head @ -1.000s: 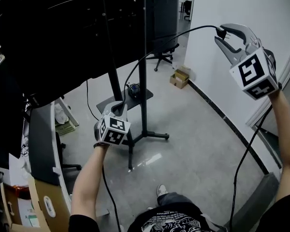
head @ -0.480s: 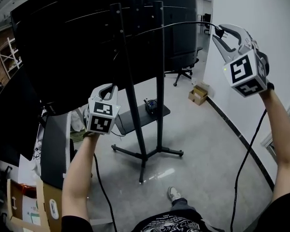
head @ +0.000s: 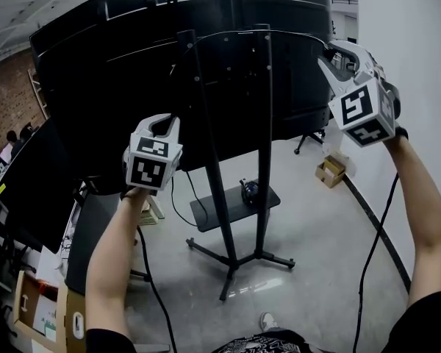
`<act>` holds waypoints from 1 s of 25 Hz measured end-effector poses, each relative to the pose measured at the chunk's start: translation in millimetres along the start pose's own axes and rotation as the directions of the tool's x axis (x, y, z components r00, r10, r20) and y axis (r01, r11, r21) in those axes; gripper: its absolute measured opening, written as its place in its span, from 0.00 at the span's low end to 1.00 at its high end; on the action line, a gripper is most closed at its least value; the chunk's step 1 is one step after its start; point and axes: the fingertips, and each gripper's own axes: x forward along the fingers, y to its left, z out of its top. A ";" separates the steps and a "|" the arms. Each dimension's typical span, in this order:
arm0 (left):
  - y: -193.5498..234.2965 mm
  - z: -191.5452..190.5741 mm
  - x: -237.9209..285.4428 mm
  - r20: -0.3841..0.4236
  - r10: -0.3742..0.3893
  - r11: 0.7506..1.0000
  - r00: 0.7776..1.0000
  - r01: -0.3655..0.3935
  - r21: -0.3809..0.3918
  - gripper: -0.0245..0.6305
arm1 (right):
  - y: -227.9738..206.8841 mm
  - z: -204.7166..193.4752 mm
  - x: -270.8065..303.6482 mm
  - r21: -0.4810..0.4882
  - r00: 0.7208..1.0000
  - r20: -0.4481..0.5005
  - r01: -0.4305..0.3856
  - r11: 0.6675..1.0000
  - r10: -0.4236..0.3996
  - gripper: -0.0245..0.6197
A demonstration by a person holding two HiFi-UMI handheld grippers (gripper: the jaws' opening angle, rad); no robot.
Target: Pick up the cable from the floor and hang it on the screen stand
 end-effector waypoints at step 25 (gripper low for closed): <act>80.7 34.8 90.9 -0.284 0.017 0.954 0.959 -0.101 -0.284 0.06 | 13.3 -24.7 185.2 0.118 0.986 0.159 -0.072 0.990 0.053 0.25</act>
